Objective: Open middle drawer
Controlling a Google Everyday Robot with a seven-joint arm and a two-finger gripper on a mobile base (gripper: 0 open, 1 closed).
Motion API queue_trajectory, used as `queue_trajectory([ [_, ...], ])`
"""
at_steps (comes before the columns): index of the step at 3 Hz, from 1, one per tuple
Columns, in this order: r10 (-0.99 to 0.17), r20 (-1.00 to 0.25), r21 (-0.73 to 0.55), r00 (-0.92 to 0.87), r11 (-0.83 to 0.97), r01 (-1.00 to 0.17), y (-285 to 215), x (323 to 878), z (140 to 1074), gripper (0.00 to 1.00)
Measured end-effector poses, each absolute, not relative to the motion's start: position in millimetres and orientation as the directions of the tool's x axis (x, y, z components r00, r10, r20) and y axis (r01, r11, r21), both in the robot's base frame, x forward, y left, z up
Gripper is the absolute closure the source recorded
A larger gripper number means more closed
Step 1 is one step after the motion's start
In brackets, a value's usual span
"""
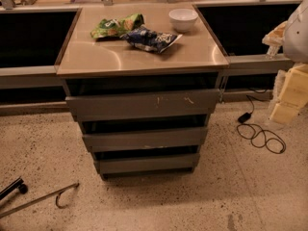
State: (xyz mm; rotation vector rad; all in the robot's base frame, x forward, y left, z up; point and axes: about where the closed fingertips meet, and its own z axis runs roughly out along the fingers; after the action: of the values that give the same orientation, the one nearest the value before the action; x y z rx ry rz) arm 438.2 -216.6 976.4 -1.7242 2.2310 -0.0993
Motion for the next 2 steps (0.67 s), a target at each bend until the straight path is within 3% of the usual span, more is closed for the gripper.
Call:
queue_trajectory([
  [2, -0.944, -0.279, -0.255, -0.178, 0.252, -0.934, -212, 463, 937, 0.0],
])
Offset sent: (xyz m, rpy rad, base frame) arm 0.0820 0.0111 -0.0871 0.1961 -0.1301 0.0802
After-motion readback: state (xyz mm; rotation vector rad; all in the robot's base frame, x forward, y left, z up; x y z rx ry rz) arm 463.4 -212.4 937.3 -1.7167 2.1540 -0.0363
